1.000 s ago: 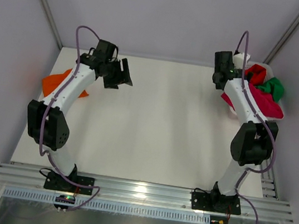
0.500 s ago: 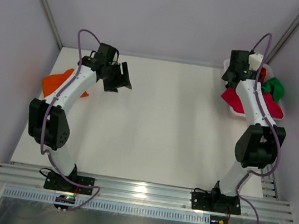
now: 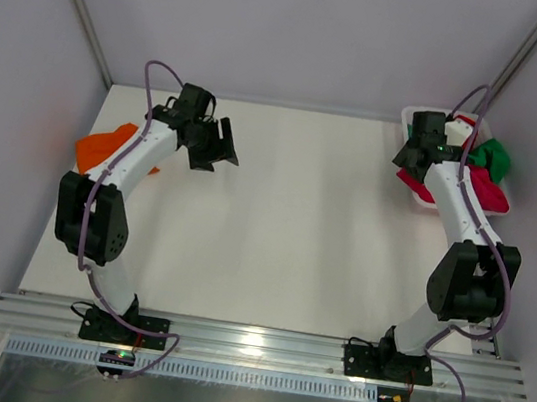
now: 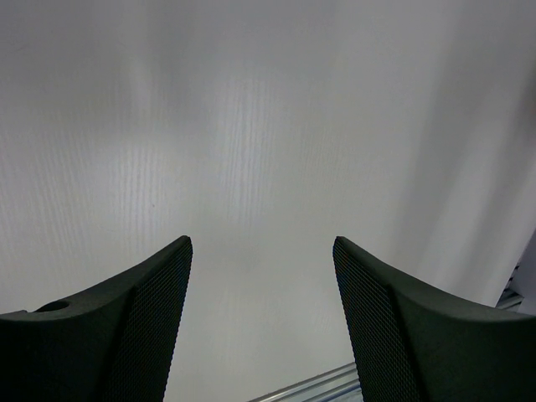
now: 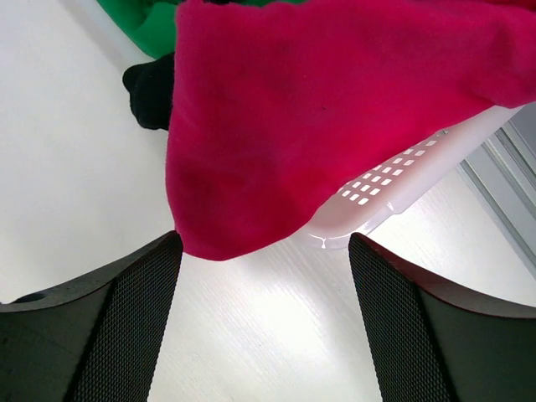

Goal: Fold and stack the t-shirts
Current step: Put the neatly folded tshirt into the corner of the board with the left arm

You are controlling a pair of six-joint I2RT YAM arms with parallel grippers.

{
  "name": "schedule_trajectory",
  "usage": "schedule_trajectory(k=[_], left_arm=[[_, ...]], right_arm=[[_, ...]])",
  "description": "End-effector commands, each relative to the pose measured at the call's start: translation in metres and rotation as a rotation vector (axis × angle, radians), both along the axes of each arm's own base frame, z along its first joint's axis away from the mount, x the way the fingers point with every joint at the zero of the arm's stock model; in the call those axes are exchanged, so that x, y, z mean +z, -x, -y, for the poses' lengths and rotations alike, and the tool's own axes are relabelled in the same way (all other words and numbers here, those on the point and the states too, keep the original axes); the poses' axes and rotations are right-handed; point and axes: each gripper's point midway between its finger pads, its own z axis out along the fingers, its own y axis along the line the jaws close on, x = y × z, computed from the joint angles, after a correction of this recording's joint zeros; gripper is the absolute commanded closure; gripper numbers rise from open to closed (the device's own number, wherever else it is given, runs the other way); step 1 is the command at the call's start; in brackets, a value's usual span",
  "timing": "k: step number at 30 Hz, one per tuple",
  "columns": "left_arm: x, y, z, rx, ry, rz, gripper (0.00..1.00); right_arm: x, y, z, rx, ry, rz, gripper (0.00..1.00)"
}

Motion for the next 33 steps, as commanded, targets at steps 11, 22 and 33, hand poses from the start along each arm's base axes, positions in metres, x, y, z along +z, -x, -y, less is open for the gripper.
schedule_trajectory(k=[11,22,33], left_arm=[[0.008,-0.004,0.001,-0.008,0.01,0.041,0.3],[0.008,-0.004,-0.003,0.002,-0.007,0.044,0.3],[0.007,-0.003,-0.006,0.003,-0.025,0.043,0.3]], right_arm=[[-0.002,-0.01,-0.011,0.039,-0.051,0.056,0.18],[-0.015,-0.02,-0.021,0.093,-0.081,0.046,0.26],[-0.027,-0.026,-0.026,0.133,-0.086,0.029,0.69]])
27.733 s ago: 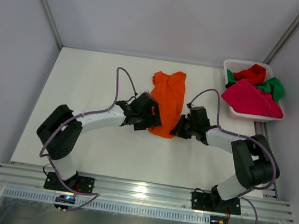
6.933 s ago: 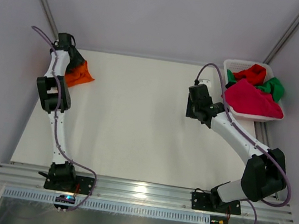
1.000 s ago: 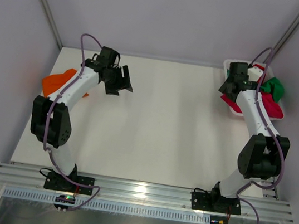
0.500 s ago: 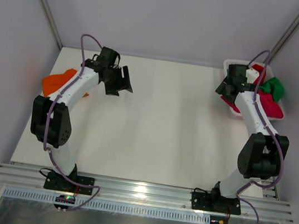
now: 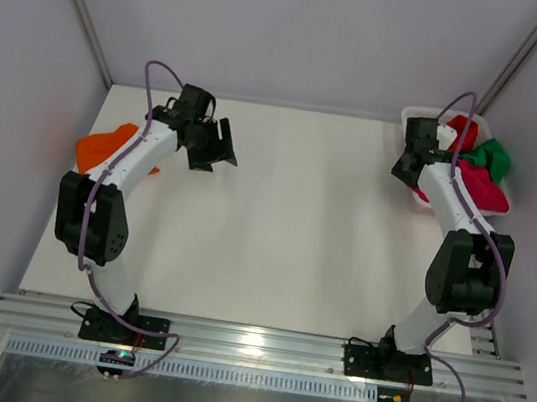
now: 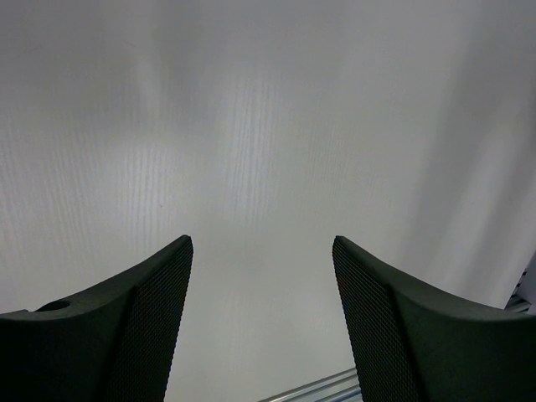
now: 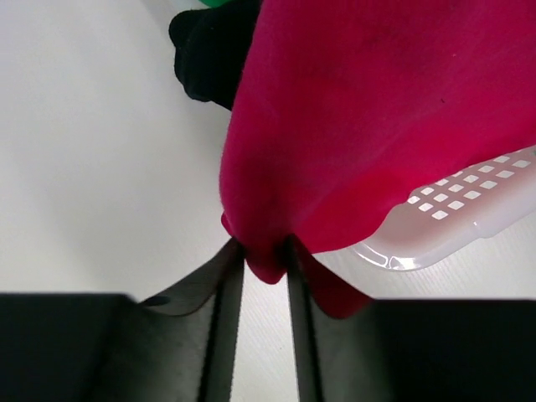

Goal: Fold and stack the t-shirts
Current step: Put the neatly folded tshirt into the corner of the board with the left arm

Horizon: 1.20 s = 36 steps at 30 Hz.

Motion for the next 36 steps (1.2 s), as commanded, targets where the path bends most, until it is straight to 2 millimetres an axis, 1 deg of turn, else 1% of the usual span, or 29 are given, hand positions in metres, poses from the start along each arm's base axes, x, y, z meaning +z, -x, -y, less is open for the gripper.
schedule_trajectory(k=[1,3,7,11,12,14,15,17,18,19,21,22,23,24,25,26,27,29,30,31,32,34,35,36], left_arm=[[0.009,-0.003,-0.003,-0.006,-0.008,0.04,0.3],[0.009,-0.003,-0.003,-0.005,-0.01,0.04,0.3],[0.007,-0.004,-0.002,-0.004,-0.006,0.033,0.3],[0.008,-0.004,-0.001,-0.002,0.001,0.034,0.3],[0.008,-0.003,0.0,-0.002,0.007,0.03,0.3],[0.01,-0.004,0.001,0.0,0.012,0.035,0.3],[0.011,-0.004,0.001,-0.001,0.014,0.037,0.3],[0.01,-0.004,0.001,-0.001,0.013,0.035,0.3],[0.01,-0.004,0.001,0.0,0.012,0.035,0.3],[0.009,-0.004,0.0,-0.001,0.009,0.033,0.3],[0.007,-0.004,-0.002,0.001,-0.004,0.028,0.3],[0.005,-0.005,-0.004,0.002,-0.019,0.028,0.3],[0.007,-0.006,-0.006,0.004,-0.029,0.034,0.3],[0.005,-0.005,-0.007,0.003,-0.037,0.028,0.3],[0.004,-0.005,-0.008,0.001,-0.046,0.028,0.3],[0.006,-0.007,-0.008,0.002,-0.049,0.031,0.3],[0.006,-0.008,-0.008,0.002,-0.051,0.03,0.3],[0.007,-0.011,-0.008,0.004,-0.052,0.026,0.3],[0.006,-0.012,-0.008,0.006,-0.052,0.023,0.3],[0.005,-0.014,-0.008,0.008,-0.057,0.018,0.31],[0.005,-0.015,-0.009,0.013,-0.065,0.02,0.3],[0.006,-0.019,-0.01,0.017,-0.076,0.025,0.3],[0.003,-0.02,-0.012,0.019,-0.088,0.016,0.3],[0.007,-0.023,-0.011,0.02,-0.089,0.026,0.31]], right_arm=[[0.009,-0.011,-0.003,0.02,-0.004,0.055,0.74],[0.01,-0.011,-0.003,0.029,-0.001,0.055,0.83],[0.017,-0.012,-0.003,0.042,0.005,0.073,0.91],[0.039,-0.014,-0.003,0.053,0.016,0.116,0.92],[0.054,-0.014,-0.002,0.058,0.02,0.15,0.93],[0.074,-0.015,-0.005,0.075,0.015,0.195,0.96],[0.095,-0.015,-0.006,0.087,0.014,0.242,0.97],[0.119,-0.015,-0.011,0.117,-0.001,0.301,0.97],[0.135,-0.016,-0.014,0.13,-0.009,0.34,0.97],[0.154,-0.011,-0.017,0.154,-0.011,0.381,0.97],[0.181,-0.007,-0.024,0.195,-0.029,0.442,0.97],[0.199,0.0,-0.026,0.217,-0.031,0.482,0.97],[0.212,0.004,-0.03,0.239,-0.037,0.511,0.97],[0.221,0.008,-0.038,0.28,-0.058,0.533,0.97],[0.236,0.016,-0.041,0.307,-0.067,0.568,0.97],[0.246,0.022,-0.047,0.336,-0.081,0.588,0.97],[0.253,0.028,-0.059,0.398,-0.116,0.603,0.97],[0.275,0.044,-0.074,0.482,-0.16,0.647,0.97],[0.282,0.051,-0.083,0.524,-0.187,0.66,0.97],[0.287,0.058,-0.086,0.542,-0.2,0.669,0.97],[0.301,0.069,-0.09,0.562,-0.213,0.7,0.97],[0.313,0.086,-0.1,0.616,-0.255,0.719,0.97],[0.325,0.098,-0.104,0.634,-0.273,0.748,0.97],[0.331,0.105,-0.108,0.655,-0.287,0.758,0.97]])
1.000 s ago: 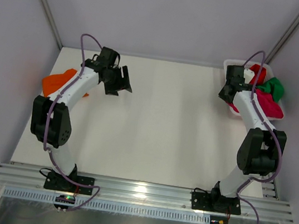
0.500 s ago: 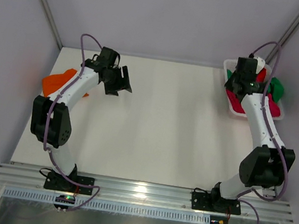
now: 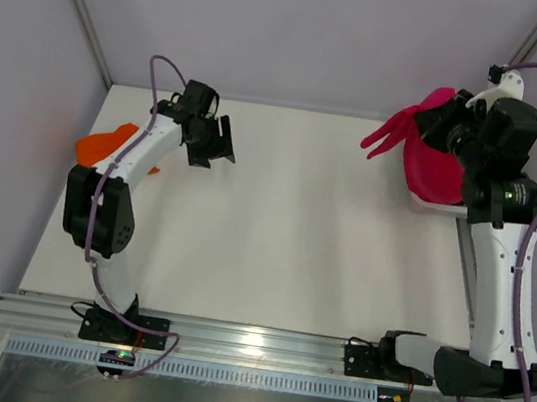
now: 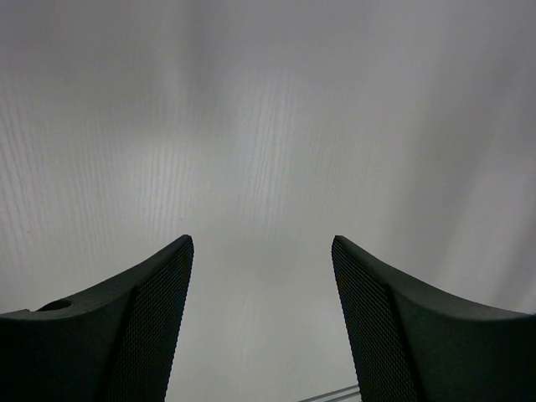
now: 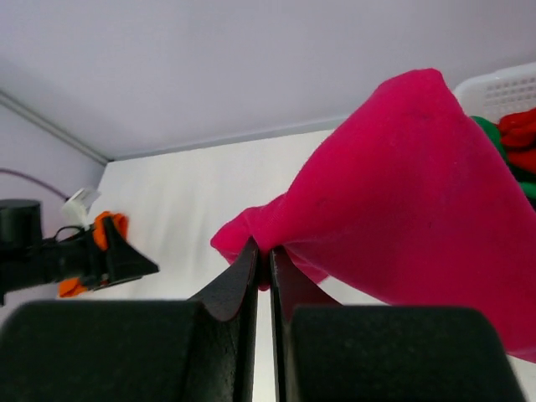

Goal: Fold and stack the t-shirts
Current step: Put the neatly folded tshirt into the corner of the board with the left arm

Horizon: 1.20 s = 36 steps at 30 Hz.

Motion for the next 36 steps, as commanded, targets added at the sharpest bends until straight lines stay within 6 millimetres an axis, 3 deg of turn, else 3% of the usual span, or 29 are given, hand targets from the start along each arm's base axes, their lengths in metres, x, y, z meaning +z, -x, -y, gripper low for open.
schedule_trajectory(k=[1,9,13,22,25,28,29,30,31,33,34,36], left_arm=[[0.011,-0.012,-0.004,0.0,-0.032,0.033,0.31],[-0.004,-0.025,0.004,0.008,-0.009,0.009,0.31],[-0.011,-0.028,0.008,0.016,0.019,-0.006,0.31],[-0.025,-0.035,0.017,0.029,0.062,-0.018,0.31],[-0.028,-0.037,0.018,0.034,0.067,-0.022,0.31],[-0.028,-0.038,0.017,0.039,0.065,-0.017,0.31],[-0.027,-0.038,0.017,0.04,0.064,-0.016,0.31],[-0.026,-0.039,0.017,0.042,0.063,-0.012,0.31],[-0.025,-0.039,0.016,0.041,0.057,-0.008,0.31],[-0.022,-0.039,0.013,0.039,0.043,-0.004,0.31],[-0.02,-0.04,0.01,0.044,0.026,0.006,0.31],[-0.016,-0.04,0.007,0.043,0.007,0.014,0.31]], right_arm=[[0.052,0.044,-0.035,0.204,-0.071,0.113,0.97],[0.1,0.09,-0.082,0.49,-0.276,0.153,0.97],[0.138,0.111,-0.105,0.673,-0.461,0.191,0.97],[0.208,0.167,-0.119,0.936,-0.579,0.329,0.97],[0.218,0.182,-0.12,1.001,-0.629,0.35,0.97],[0.202,0.179,-0.121,0.994,-0.632,0.323,0.97],[0.177,0.162,-0.121,0.961,-0.653,0.26,0.97],[0.164,0.163,-0.121,0.946,-0.632,0.258,0.97],[0.118,0.139,-0.122,0.885,-0.676,0.128,0.97],[0.07,0.125,-0.121,0.816,-0.687,0.037,0.97],[0.017,0.117,-0.119,0.751,-0.672,-0.068,0.97],[-0.038,0.106,-0.112,0.628,-0.636,-0.164,0.97]])
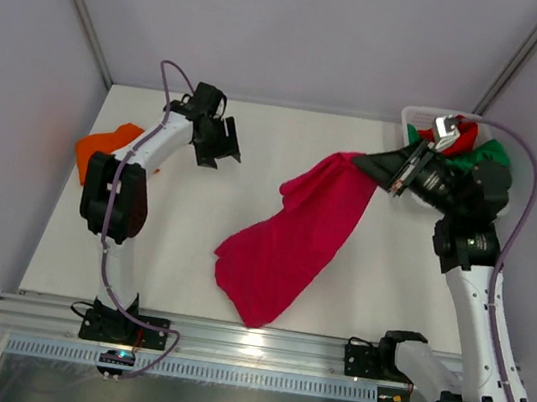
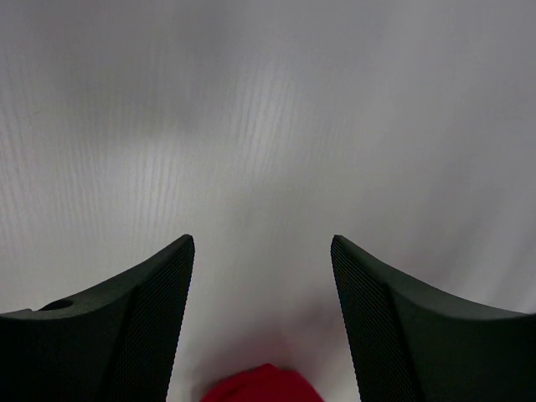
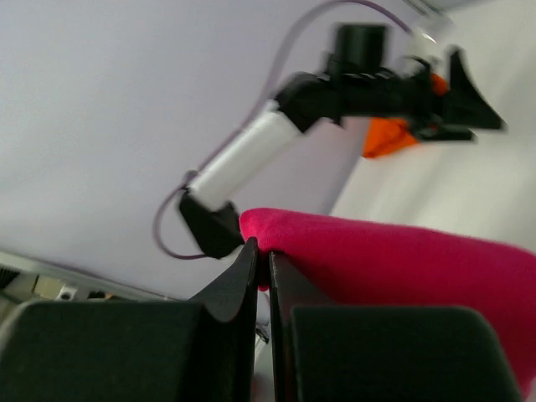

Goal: Fold and stack the t-shirts
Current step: Put the neatly folded tshirt into the corner of the board with the left arm

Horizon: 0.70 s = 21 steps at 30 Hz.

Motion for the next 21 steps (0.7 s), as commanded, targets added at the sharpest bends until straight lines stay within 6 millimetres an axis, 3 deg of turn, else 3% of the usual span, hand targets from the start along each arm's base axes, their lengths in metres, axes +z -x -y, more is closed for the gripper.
schedule_trajectory(k=[1,3,4,7,11,17,21], left_arm=[[0.021,-0.01,-0.007,0.003,-0.034,0.062,0.31],[0.025,-0.01,-0.009,-0.003,-0.042,0.069,0.31],[0.027,-0.009,-0.009,-0.009,-0.046,0.073,0.31],[0.03,-0.01,-0.009,-0.012,-0.047,0.077,0.31],[0.028,-0.008,-0.008,-0.016,-0.041,0.058,0.31],[0.031,-0.006,-0.005,-0.016,-0.018,0.056,0.32],[0.045,-0.006,-0.008,-0.005,-0.024,0.09,0.32]], right_arm=[[-0.128,-0.02,0.013,-0.126,0.196,-0.25,0.97],[-0.172,-0.023,0.026,-0.217,0.284,-0.32,0.96],[-0.202,-0.016,0.032,-0.232,0.359,-0.363,0.96],[-0.245,-0.014,0.06,-0.377,0.505,-0.464,0.95],[-0.261,-0.01,0.088,-0.502,0.643,-0.464,0.96],[-0.262,-0.01,0.086,-0.497,0.628,-0.456,0.96],[-0.254,-0.013,0.083,-0.488,0.611,-0.436,0.96]])
